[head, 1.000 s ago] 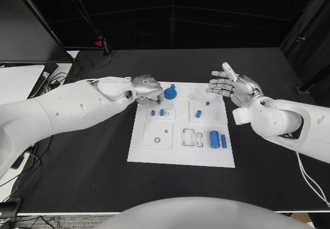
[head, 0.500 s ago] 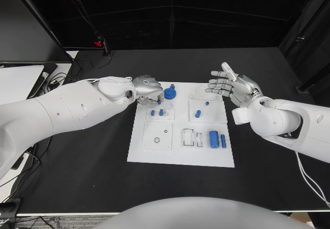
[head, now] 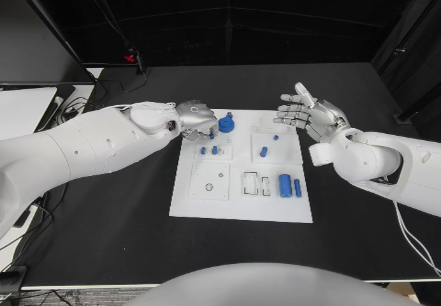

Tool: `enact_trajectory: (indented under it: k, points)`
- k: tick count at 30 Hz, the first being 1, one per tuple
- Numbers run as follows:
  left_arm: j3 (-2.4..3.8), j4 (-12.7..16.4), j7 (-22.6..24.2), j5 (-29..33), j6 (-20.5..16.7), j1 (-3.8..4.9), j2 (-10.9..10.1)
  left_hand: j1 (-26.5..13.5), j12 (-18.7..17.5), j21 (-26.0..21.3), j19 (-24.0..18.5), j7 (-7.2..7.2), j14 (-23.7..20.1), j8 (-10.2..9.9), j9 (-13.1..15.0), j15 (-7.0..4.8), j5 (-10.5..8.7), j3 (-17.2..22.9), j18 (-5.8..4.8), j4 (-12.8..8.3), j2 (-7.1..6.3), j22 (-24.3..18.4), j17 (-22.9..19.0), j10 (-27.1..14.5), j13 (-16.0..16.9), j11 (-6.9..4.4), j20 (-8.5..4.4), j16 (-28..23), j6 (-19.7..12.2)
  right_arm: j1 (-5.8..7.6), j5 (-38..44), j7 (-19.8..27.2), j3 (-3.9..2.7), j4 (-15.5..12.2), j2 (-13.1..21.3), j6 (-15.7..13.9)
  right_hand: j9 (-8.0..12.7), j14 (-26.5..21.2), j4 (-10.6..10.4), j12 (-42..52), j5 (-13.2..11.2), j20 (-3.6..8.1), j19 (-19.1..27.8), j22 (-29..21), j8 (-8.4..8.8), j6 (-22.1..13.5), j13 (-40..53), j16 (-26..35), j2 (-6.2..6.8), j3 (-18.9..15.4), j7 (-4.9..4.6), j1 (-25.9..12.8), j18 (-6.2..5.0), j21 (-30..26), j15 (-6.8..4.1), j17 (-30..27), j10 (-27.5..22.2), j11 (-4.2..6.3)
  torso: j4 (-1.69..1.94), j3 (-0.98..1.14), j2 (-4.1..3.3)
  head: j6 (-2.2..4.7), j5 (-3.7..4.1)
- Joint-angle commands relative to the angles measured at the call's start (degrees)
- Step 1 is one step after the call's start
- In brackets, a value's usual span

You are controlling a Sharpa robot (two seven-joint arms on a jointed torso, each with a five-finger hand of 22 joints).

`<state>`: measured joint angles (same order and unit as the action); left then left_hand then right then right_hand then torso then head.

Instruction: Assemble the parts on the task board

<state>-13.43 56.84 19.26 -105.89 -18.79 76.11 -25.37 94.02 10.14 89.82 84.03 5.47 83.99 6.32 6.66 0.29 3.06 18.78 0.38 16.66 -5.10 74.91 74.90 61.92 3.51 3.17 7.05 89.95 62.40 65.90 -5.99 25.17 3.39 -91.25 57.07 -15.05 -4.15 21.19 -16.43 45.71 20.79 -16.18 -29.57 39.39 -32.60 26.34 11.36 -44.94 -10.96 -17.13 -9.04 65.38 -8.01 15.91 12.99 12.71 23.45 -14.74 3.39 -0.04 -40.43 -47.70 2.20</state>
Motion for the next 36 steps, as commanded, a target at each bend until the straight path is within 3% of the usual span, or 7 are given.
enact_trajectory:
  k: [1,36]
  points:
    - [-0.14,0.0,1.2,-0.2,1.8,-0.21,0.1,-0.5,-0.2,0.2,6.0,0.29,6.0,0.2,0.0,-0.41,-0.11,0.4,-0.38,0.0,0.07,15.1,15.1,0.2,0.0,0.07,-0.22,0.0,0.1,0.08,0.0,0.5,-0.03,-0.2,0.0,0.6,0.1,-0.5,0.1,-0.2,0.4,0.16,-0.2,-0.1,-0.23,-0.4,-0.2,-0.4,-0.35,-0.1,-7.56,0.5,0.86,-0.3,0.13,-0.2,-0.4,-0.05,0.01,0.01,0.0,-0.01,0.04]
    - [-0.14,-0.3,1.9,-0.2,2.9,-0.26,0.6,-0.1,-0.8,0.2,6.0,0.09,6.0,0.1,0.0,-0.14,-0.2,0.7,-0.38,-0.2,-0.57,15.1,15.1,0.4,0.1,-0.04,-0.21,0.0,0.4,0.08,0.0,0.3,-0.03,-0.1,0.1,0.5,0.1,-0.5,0.1,-0.2,0.5,0.17,-0.2,-0.2,-0.25,-0.4,-0.3,-0.5,-0.4,0.0,-7.59,0.5,0.87,-0.3,0.14,-0.3,-0.4,-0.05,0.01,-0.01,0.0,-0.22,0.22]
